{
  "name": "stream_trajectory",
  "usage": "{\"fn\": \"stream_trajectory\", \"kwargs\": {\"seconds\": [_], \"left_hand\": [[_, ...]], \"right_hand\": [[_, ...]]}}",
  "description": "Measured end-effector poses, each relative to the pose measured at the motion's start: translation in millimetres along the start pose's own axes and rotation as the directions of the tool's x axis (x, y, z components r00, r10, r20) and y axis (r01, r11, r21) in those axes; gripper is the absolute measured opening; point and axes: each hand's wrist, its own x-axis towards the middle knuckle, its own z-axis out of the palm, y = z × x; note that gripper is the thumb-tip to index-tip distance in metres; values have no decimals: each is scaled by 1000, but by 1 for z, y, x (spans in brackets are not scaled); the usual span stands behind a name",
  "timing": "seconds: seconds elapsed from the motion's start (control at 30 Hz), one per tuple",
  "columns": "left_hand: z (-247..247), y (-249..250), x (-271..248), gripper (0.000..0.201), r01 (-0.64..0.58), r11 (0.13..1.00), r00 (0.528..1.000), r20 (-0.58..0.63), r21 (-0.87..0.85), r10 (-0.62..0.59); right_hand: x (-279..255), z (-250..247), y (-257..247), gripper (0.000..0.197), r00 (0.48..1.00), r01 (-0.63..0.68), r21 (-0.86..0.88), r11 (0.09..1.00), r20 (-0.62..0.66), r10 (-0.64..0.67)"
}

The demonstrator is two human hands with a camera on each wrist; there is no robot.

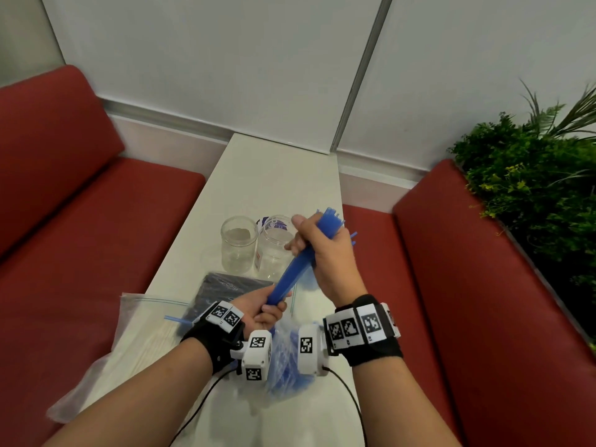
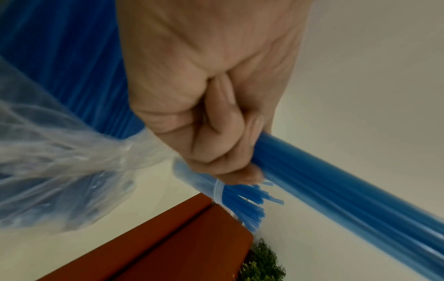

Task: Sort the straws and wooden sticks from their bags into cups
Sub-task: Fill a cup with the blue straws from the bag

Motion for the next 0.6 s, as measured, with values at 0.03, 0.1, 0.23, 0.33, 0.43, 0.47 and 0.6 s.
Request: {"fn": "stream_trajectory", "kwargs": {"seconds": [0.03, 0.1, 0.23, 0.33, 0.43, 0.47, 0.6], "left_hand": [[4, 4, 1, 23, -48, 999, 999, -7, -4, 48], [13, 14, 4, 24, -162, 987, 986, -32, -2, 162], [11, 38, 8, 36, -323, 933, 925, -158, 159, 347], [-12, 49, 5, 33, -277, 823, 832, -305, 496, 464], [-32, 52, 2, 21, -101, 613, 727, -363, 784, 583], [-37, 52, 1, 18, -6, 489, 719, -336, 872, 608], [-39, 47, 0, 18, 305, -47, 804, -230, 951, 549]], "right_hand": [[7, -3, -6, 33, 1000, 8, -4, 1000, 17, -8], [23, -8, -21, 35, 999, 42, -49, 998, 26, -41], [67, -37, -71, 35, 960, 219, -215, 952, -127, -249], [96, -69, -106, 35, 877, 363, -246, 899, -238, -419], [116, -90, -98, 33, 846, 342, -323, 882, -302, -439], [122, -94, -87, 32, 853, 297, -356, 886, -317, -414], [134, -104, -20, 33, 893, 107, -398, 911, -365, -264]]}}
